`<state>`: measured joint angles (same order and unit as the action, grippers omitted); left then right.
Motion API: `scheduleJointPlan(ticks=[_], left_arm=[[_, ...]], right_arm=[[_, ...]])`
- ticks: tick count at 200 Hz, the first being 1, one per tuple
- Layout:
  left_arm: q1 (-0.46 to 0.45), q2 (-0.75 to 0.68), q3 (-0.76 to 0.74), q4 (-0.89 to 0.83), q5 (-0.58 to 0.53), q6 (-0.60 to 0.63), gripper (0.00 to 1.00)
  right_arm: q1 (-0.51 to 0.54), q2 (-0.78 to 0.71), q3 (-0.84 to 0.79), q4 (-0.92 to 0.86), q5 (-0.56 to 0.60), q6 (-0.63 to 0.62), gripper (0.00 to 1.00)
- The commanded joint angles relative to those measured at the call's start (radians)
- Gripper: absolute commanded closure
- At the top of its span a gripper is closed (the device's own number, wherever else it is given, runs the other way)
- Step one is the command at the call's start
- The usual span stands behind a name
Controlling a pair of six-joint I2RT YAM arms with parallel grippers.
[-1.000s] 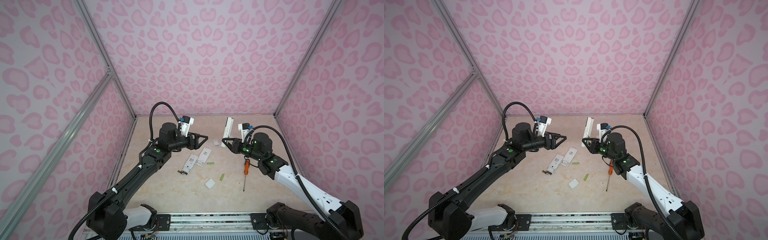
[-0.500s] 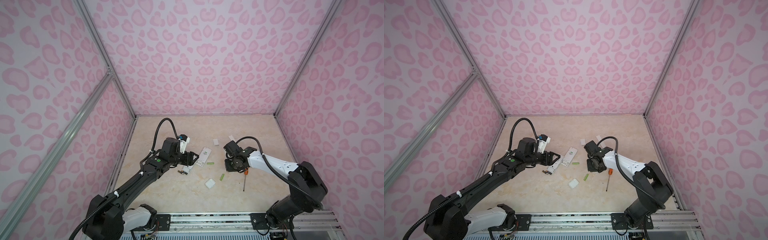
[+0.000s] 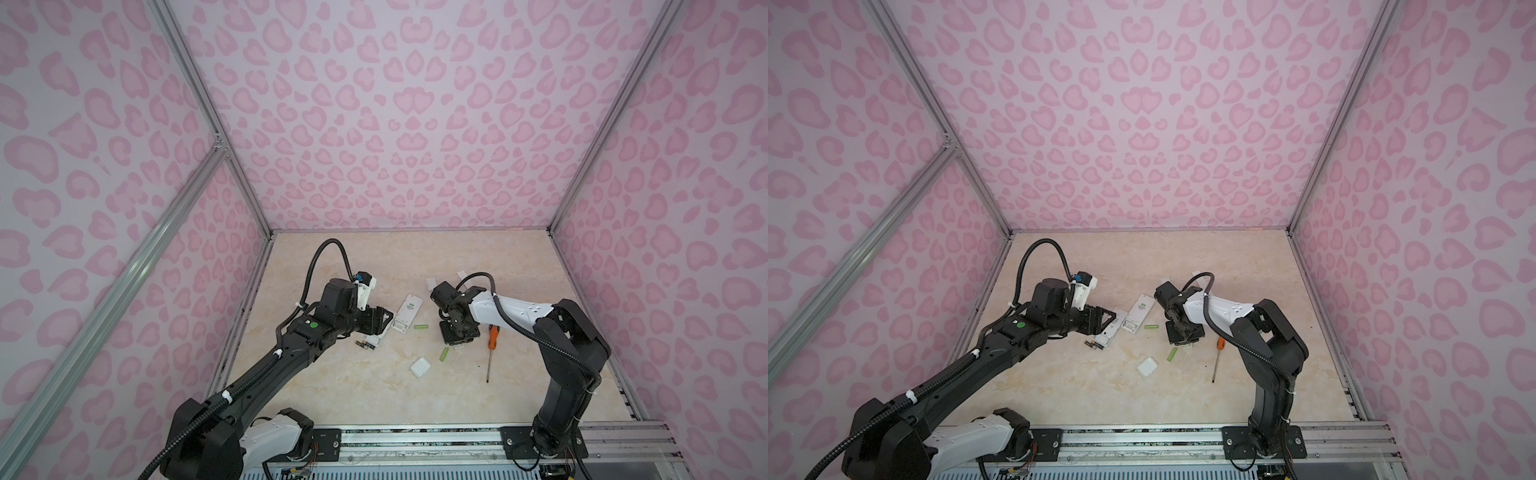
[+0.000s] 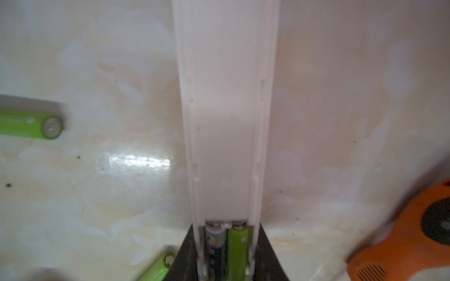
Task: Unload the batteries from the remote control
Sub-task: 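Lower the LCD remote onto the table with the right gripper while the left releases, then grasp the orange screwdriver handle with the right gripper and lift it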
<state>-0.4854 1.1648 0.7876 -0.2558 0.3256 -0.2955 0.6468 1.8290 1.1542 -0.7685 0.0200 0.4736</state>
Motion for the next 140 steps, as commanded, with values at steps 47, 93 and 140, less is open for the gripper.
scheduleJointPlan(ticks=[47, 93, 140], left_arm=[[0.001, 0.018, 0.021, 0.002, 0.059, 0.035, 0.32], [-0.105, 0.079, 0.074, 0.004, 0.050, 0.060, 0.38], [-0.250, 0.178, 0.113, 0.037, -0.004, 0.040, 0.38]], right_arm=[[0.003, -0.049, 0.048, -0.086, 0.069, -0.018, 0.54], [-0.077, -0.192, -0.031, -0.095, 0.164, 0.010, 0.50], [-0.307, -0.387, -0.243, 0.039, -0.022, 0.025, 0.47]])
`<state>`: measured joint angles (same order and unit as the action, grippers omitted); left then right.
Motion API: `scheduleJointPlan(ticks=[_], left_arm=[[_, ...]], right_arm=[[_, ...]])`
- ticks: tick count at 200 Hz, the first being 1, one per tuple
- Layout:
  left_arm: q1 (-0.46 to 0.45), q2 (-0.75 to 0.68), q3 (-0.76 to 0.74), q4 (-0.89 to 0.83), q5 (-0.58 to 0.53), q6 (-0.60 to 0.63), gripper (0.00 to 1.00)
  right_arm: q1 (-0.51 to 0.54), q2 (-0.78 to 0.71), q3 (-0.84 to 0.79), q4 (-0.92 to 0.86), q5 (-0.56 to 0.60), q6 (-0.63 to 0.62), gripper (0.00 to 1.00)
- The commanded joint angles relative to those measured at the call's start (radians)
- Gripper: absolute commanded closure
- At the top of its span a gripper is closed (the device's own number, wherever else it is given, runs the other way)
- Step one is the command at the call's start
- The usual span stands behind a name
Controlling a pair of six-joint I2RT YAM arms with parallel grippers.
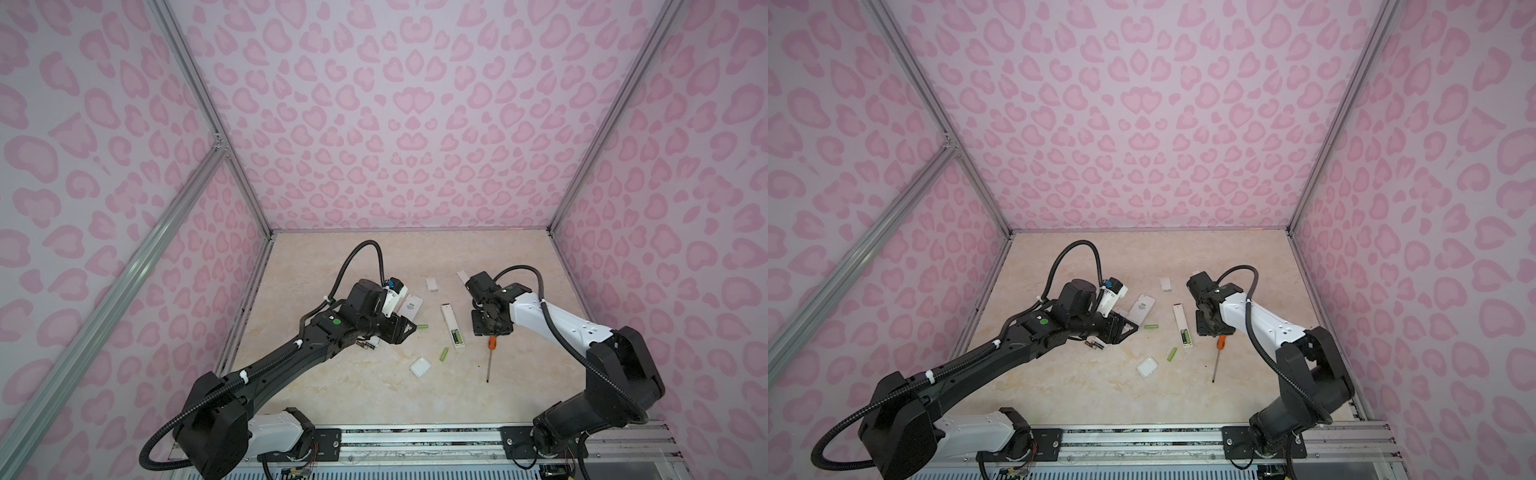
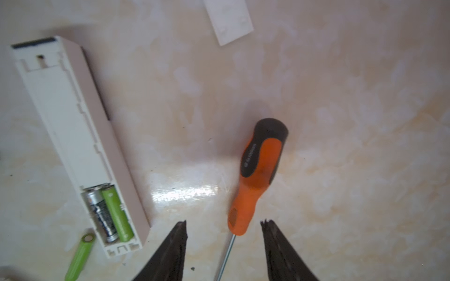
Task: Unload the batteries from the remote control
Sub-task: 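Grasp the orange screwdriver handle with the right gripper and lift it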
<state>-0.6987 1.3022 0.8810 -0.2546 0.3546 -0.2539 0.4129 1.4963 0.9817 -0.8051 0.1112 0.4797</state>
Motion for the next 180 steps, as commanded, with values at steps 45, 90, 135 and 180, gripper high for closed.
scheduleJointPlan(ticks=[45, 90, 135, 180], left_arm=[[-0.079, 0.085, 0.035, 0.045, -0.034, -0.008, 0.38], [-0.081, 0.092, 0.038, 0.034, -0.046, -0.007, 0.38], [-0.080, 0.127, 0.056, 0.040, -0.042, -0.032, 0.38], [-0.105, 0.164, 0.078, 0.120, 0.022, -0.082, 0.38]], right_arm=[[-0.190, -0.021, -0.164, 0.243, -0.338, 0.029, 0.45], [-0.194, 0.111, -0.140, 0.283, -0.352, 0.031, 0.50], [-0.194, 0.106, -0.167, 0.339, -0.357, 0.052, 0.76], [-0.190, -0.068, -0.279, 0.510, -0.412, 0.118, 0.95]])
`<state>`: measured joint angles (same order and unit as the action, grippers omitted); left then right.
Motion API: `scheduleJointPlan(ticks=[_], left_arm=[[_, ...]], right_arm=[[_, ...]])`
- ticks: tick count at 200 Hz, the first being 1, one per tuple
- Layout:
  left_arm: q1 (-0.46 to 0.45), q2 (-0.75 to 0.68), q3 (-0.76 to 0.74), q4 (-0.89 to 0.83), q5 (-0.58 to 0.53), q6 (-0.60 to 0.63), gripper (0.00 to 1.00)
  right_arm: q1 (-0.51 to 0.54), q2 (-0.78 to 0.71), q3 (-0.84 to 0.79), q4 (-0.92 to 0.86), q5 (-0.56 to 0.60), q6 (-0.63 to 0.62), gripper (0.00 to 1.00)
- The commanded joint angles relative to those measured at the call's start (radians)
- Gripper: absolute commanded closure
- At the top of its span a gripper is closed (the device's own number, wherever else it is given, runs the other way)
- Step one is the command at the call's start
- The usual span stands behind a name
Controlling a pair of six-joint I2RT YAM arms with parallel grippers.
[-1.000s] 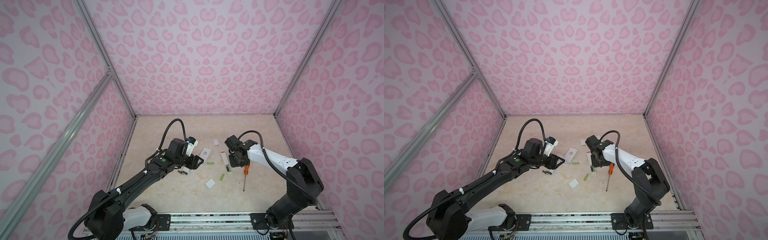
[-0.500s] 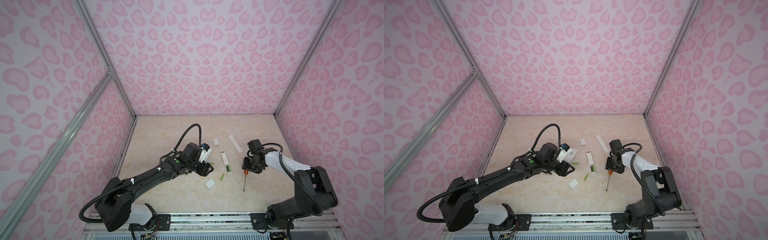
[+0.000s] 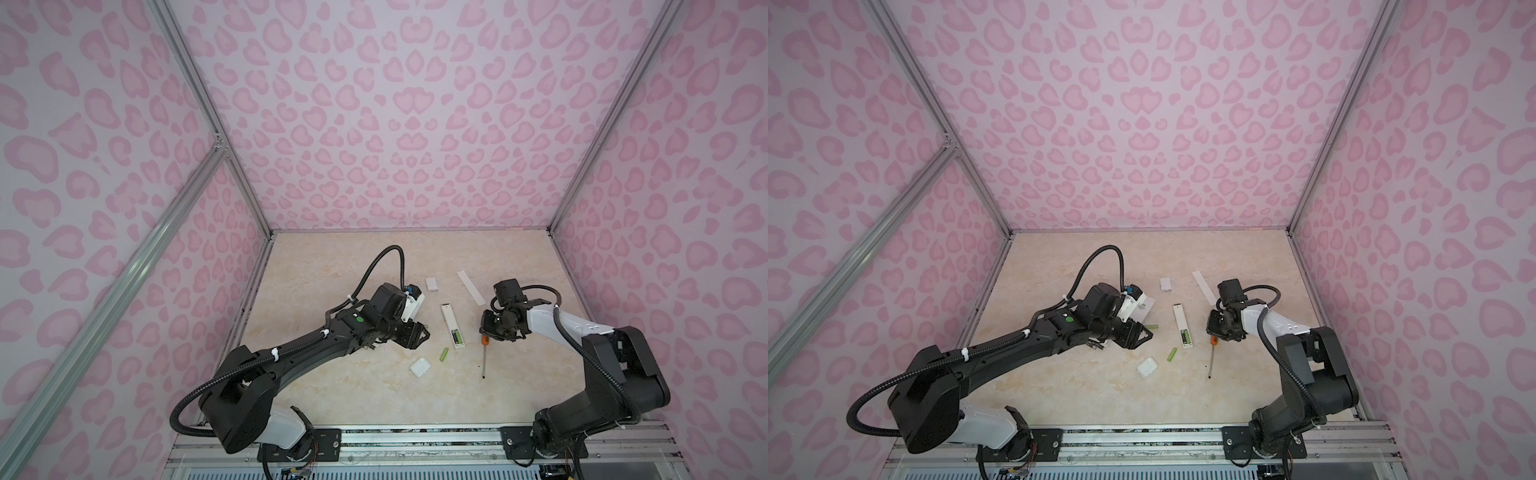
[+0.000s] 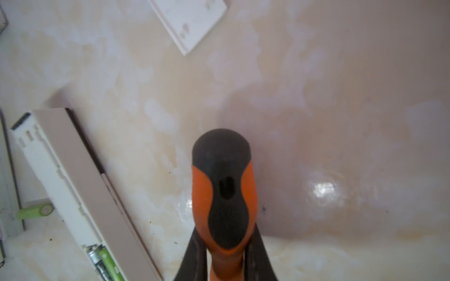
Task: Unload the batteries from the remote control
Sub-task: 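Grasp the orange screwdriver handle with the right gripper and lift it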
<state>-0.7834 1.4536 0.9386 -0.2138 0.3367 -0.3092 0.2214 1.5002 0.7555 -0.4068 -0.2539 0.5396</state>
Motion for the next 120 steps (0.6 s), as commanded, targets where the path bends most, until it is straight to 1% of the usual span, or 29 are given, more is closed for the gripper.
scheduleJointPlan(ticks=[1, 15, 40, 63, 81, 102, 116, 120], left_arm=[[-0.022, 0.014, 0.022, 0.082, 0.040, -0.026, 0.38], [-0.049, 0.010, 0.027, 0.108, 0.018, -0.030, 0.38], [-0.084, -0.009, 0.006, 0.194, -0.008, -0.057, 0.38], [-0.088, -0.038, -0.021, 0.269, -0.005, -0.093, 0.37], [-0.088, -0.059, -0.043, 0.321, 0.000, -0.099, 0.35], [-0.087, -0.065, -0.034, 0.323, 0.014, -0.085, 0.33], [-0.074, -0.070, -0.032, 0.333, 0.056, -0.089, 0.33], [-0.068, -0.071, -0.030, 0.336, 0.088, -0.093, 0.33]], right_arm=[[0.002, -0.076, -0.053, 0.115, -0.047, 0.062, 0.95], [0.003, -0.136, -0.078, 0.139, -0.030, 0.097, 1.00], [0.014, -0.255, -0.114, 0.211, -0.048, 0.136, 1.00], [0.033, -0.379, -0.141, 0.321, -0.089, 0.142, 1.00], [0.053, -0.447, -0.152, 0.406, -0.130, 0.149, 1.00], [0.075, -0.482, -0.153, 0.521, -0.207, 0.153, 1.00], [0.089, -0.489, -0.151, 0.605, -0.274, 0.155, 1.00], [0.094, -0.491, -0.149, 0.629, -0.294, 0.156, 1.00]])
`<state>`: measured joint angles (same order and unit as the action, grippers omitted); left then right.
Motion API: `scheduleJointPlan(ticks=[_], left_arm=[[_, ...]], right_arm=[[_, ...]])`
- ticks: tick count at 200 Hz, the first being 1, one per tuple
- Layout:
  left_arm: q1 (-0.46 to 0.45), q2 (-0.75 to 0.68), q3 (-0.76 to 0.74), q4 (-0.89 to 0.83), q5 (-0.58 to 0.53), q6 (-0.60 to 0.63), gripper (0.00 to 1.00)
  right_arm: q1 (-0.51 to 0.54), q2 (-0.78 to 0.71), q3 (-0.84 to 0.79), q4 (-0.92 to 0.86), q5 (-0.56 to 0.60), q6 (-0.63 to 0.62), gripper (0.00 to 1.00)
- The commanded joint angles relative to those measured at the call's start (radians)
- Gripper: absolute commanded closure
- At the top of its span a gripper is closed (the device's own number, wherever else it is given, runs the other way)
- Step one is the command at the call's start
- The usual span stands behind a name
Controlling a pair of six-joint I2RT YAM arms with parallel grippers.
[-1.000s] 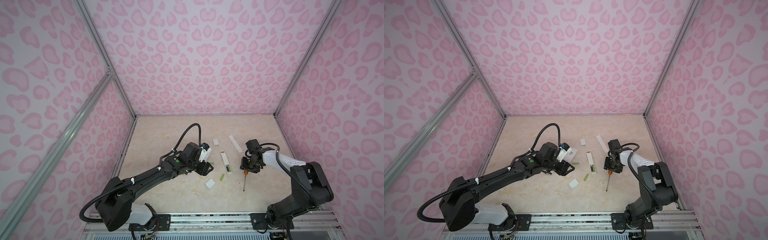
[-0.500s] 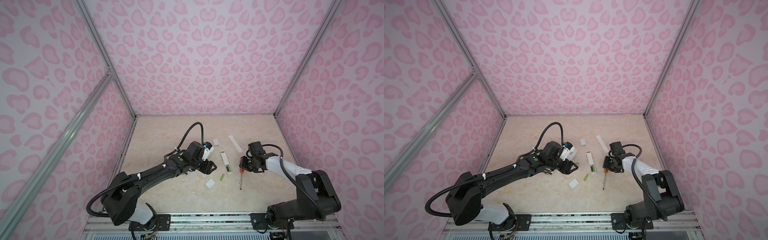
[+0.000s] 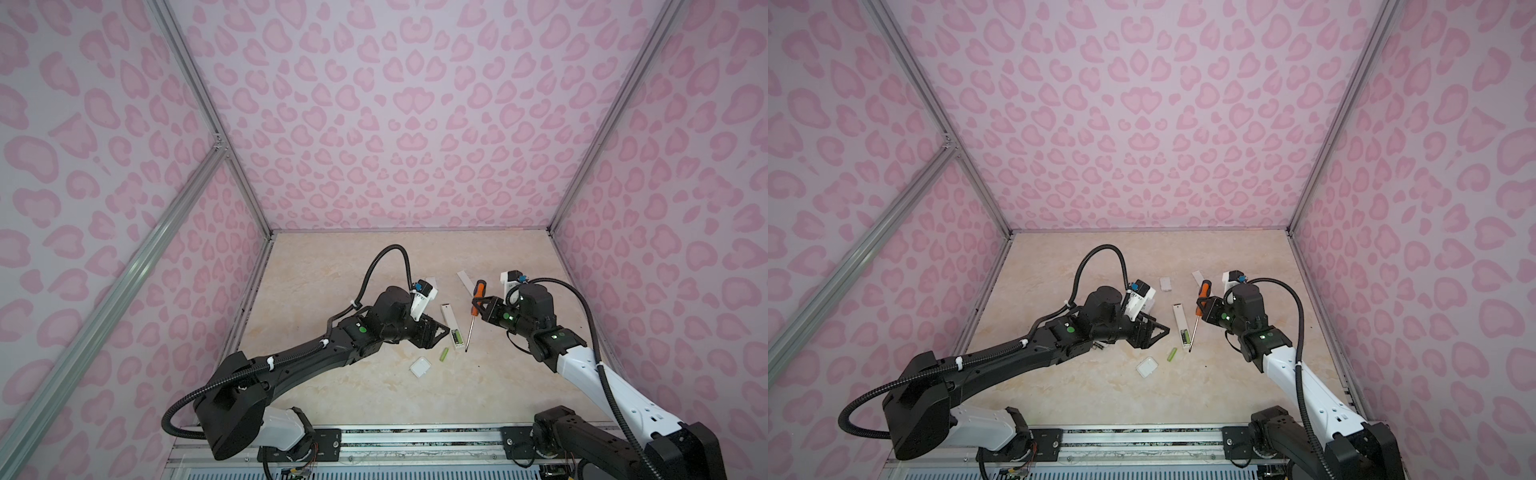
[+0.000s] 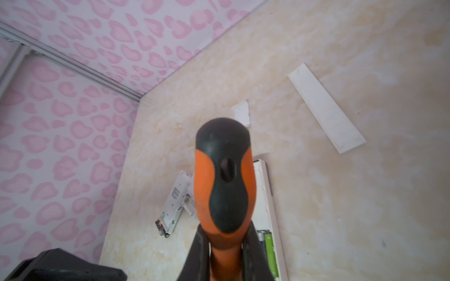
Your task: Unload the batteries from the remote control
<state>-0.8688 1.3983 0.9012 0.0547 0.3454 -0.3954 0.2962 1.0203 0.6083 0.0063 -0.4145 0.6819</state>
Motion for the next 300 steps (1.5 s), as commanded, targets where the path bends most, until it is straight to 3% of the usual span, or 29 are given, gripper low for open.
scheduleJointPlan(ticks=[1, 19, 38, 75, 134, 151, 160, 173, 180, 198, 207, 218, 232, 245, 300], left_arm=[[0.018, -0.016, 0.007, 0.067, 0.086, -0.007, 0.33], [0.051, -0.018, 0.012, 0.095, 0.221, -0.028, 0.38], [0.071, -0.040, -0.014, 0.172, 0.290, -0.049, 0.40], [0.105, -0.084, -0.033, 0.228, 0.349, -0.079, 0.40], [0.116, -0.067, -0.031, 0.303, 0.414, -0.151, 0.50], [0.124, -0.065, -0.031, 0.328, 0.430, -0.178, 0.62], [0.127, -0.070, -0.037, 0.339, 0.432, -0.186, 0.78], [0.131, -0.078, -0.044, 0.342, 0.428, -0.188, 0.94], [0.133, -0.085, -0.047, 0.335, 0.418, -0.182, 0.96], [0.133, -0.103, -0.052, 0.291, 0.371, -0.148, 0.96], [0.133, -0.110, -0.053, 0.261, 0.335, -0.123, 0.96], [0.133, -0.115, -0.055, 0.223, 0.288, -0.093, 0.96], [0.131, -0.114, -0.050, 0.164, 0.213, -0.056, 0.96], [0.124, -0.109, -0.032, 0.080, 0.127, -0.019, 0.96], [0.058, -0.095, 0.047, -0.089, -0.118, 0.129, 0.96]], right_arm=[[0.021, -0.011, -0.001, 0.222, -0.138, 0.014, 1.00], [0.049, -0.011, 0.005, 0.340, -0.198, 0.029, 1.00], [0.061, 0.002, 0.020, 0.447, -0.273, 0.063, 1.00], [0.066, 0.049, 0.039, 0.665, -0.383, 0.183, 1.00], [0.093, 0.137, 0.054, 0.946, -0.409, 0.357, 1.00], [0.101, 0.152, 0.065, 0.958, -0.416, 0.363, 1.00], [0.104, 0.155, 0.068, 0.954, -0.416, 0.361, 1.00], [0.106, 0.153, 0.071, 0.947, -0.410, 0.361, 1.00], [0.107, 0.150, 0.073, 0.936, -0.402, 0.360, 1.00], [0.114, 0.122, 0.088, 0.840, -0.365, 0.333, 0.73], [0.123, 0.095, 0.108, 0.726, -0.331, 0.283, 0.59], [0.143, 0.054, 0.148, 0.513, -0.266, 0.185, 0.50], [0.181, 0.010, 0.209, 0.248, -0.134, 0.065, 0.45], [0.199, -0.009, 0.245, 0.112, -0.039, 0.035, 0.43], [0.215, 0.039, 0.299, -0.022, 0.043, 0.077, 0.40]])
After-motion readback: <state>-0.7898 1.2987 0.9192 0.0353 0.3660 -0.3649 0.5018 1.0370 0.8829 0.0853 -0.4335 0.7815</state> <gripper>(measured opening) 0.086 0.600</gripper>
